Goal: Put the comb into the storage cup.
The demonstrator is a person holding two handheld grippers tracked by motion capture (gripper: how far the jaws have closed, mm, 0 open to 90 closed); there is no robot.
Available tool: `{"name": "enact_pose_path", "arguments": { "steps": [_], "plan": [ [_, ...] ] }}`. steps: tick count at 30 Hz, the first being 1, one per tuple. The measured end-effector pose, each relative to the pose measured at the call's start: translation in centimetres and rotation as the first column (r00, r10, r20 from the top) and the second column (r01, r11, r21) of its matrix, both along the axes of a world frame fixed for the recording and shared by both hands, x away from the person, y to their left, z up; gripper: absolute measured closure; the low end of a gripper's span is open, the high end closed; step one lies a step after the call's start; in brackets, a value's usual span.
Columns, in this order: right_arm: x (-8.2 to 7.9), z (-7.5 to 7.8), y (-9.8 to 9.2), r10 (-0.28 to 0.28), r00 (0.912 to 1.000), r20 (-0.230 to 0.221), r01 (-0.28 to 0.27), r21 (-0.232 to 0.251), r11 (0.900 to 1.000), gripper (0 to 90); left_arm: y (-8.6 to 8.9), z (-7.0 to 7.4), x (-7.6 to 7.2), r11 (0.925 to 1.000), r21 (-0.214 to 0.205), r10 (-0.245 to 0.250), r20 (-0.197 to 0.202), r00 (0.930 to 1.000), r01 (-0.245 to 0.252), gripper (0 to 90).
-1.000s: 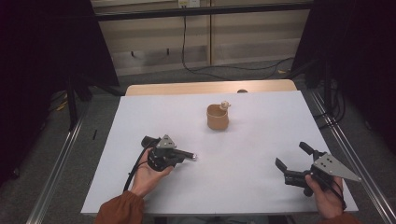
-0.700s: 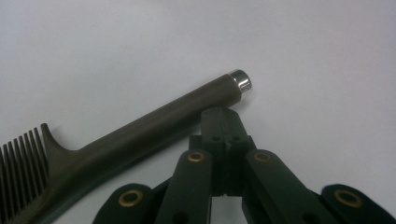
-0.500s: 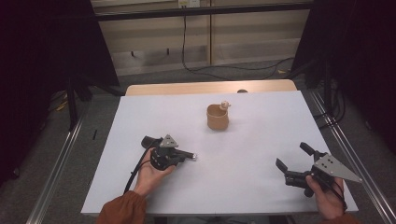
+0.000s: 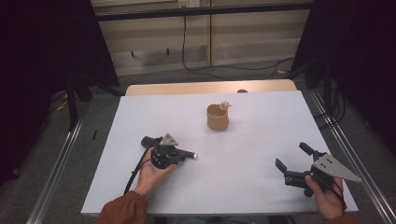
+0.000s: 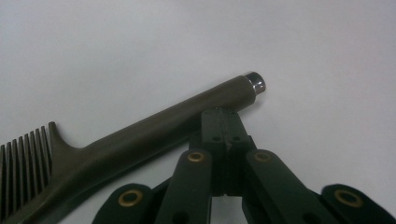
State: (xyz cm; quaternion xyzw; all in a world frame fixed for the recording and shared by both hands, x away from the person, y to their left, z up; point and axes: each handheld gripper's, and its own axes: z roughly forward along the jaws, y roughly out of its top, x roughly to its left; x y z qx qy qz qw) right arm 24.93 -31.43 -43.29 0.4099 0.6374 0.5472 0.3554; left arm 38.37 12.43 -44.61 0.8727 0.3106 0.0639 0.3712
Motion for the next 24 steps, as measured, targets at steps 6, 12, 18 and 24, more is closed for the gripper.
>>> {"name": "enact_pose_path", "arguments": {
  "steps": [6,12,18,24],
  "plan": [
    [0.04,0.00,0.05,-0.001,1.0000,0.000,0.001,0.002,1.0000,0.0,-0.05,-0.05,0.15,1.0000,-0.002,0.000,-0.001,1.0000,0.000,90.0],
    [0.03,-0.02,0.05,0.002,1.0000,-0.001,-0.002,0.000,1.0000,0.0,-0.01,-0.07,0.20,1.0000,-0.001,0.004,-0.001,1.0000,-0.004,90.0],
    [0.02,-0.01,0.06,0.004,1.0000,0.000,-0.004,0.000,1.0000,0.0,-0.01,-0.08,0.26,1.0000,-0.005,0.008,-0.007,0.9999,-0.008,90.0],
    [0.08,-0.04,0.08,0.004,1.0000,-0.001,-0.004,-0.005,1.0000,0.0,-0.09,0.16,0.21,0.9995,-0.031,-0.006,-0.011,0.9999,0.006,90.0]
  ]
}}
